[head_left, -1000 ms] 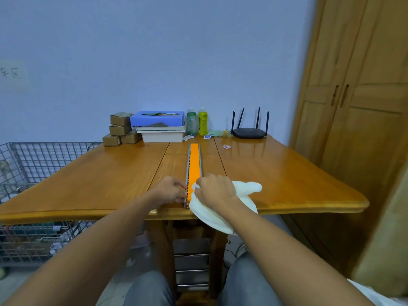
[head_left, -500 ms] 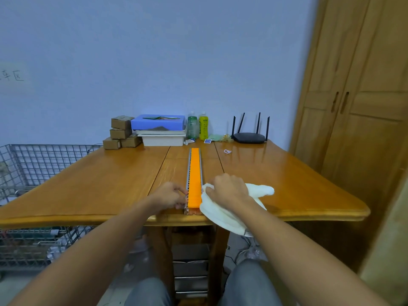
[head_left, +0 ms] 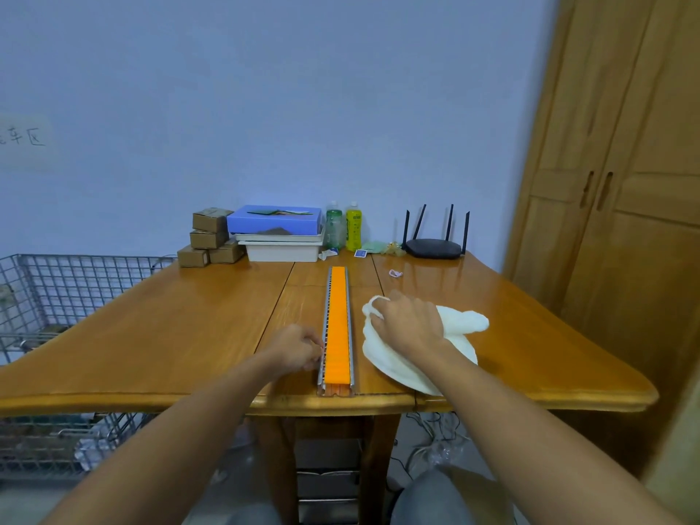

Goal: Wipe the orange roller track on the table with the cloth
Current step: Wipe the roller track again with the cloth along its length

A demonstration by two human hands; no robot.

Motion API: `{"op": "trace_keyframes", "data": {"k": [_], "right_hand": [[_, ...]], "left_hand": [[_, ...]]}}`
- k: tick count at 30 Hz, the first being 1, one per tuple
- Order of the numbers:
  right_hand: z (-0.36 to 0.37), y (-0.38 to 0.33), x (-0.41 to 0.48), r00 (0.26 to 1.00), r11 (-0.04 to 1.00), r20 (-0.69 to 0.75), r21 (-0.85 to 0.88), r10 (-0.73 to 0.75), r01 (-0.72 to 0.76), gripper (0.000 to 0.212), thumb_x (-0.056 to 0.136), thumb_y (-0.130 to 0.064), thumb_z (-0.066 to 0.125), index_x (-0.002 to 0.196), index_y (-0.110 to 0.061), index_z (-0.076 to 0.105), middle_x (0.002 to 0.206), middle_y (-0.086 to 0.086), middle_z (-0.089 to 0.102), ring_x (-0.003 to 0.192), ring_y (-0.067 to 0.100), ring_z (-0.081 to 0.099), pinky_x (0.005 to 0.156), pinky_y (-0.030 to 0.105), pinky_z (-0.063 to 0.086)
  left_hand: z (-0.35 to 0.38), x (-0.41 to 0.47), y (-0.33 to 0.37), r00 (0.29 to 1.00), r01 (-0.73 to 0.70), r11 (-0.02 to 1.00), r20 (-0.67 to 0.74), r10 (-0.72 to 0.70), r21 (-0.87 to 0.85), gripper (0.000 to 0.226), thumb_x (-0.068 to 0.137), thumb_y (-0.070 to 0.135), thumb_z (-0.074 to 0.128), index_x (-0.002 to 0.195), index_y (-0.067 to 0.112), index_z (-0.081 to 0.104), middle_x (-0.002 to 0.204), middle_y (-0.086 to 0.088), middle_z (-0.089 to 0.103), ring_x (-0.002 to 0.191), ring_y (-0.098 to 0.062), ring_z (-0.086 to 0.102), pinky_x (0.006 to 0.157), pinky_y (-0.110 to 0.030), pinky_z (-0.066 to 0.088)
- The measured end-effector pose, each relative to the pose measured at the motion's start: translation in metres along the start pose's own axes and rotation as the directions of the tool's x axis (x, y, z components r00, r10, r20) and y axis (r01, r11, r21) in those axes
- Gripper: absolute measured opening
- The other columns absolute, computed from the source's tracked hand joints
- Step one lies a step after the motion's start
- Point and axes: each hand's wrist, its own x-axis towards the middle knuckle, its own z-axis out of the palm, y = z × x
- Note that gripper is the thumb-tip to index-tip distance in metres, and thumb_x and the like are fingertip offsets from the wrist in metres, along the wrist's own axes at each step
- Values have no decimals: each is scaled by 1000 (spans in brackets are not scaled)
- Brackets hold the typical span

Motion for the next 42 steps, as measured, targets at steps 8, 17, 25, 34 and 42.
{"op": "trace_keyframes", "data": {"k": [8,17,25,34,42], "right_hand": [[24,11,26,986,996,-166,-91,-3,-12,26,102,-36,49,117,-25,67,117,7,66,102,26,62,76,37,47],[69,20,17,979,991,-179,-70,98,-112,24,87,-25,76,111,-25,72,93,6,65,81,26,61,65,39,46],[92,15,6,986,986,-33,-32,161,-162,26,94,-28,65,120,-29,68,99,3,64,86,24,58,71,41,45],[95,9,0,970,976,112,-22,217,-216,40,105,-44,34,141,-35,51,130,0,61,117,24,55,93,46,40],[95,8,-2,962,980,191,-26,197,-196,47,104,-50,27,141,-34,51,135,2,60,123,26,54,108,50,31]], "left_hand": [[-1,11,-4,1000,-12,1000,-3,12,-12,14,95,3,60,103,11,67,93,-12,69,75,-15,64,64,-26,52],[11,18,-5,987,-71,997,-143,74,26,10,101,13,56,100,15,66,86,-4,67,73,-11,63,61,-22,49],[8,23,-10,986,-84,996,-147,85,8,12,101,11,57,97,13,67,82,-5,68,69,-11,63,59,-20,49],[10,28,-14,984,-90,996,-156,88,-8,12,102,13,56,97,15,67,81,-5,68,68,-12,62,60,-24,51],[10,31,-15,983,-86,996,-166,83,-6,12,102,14,57,97,15,68,83,-6,70,67,-13,62,60,-25,51]]}}
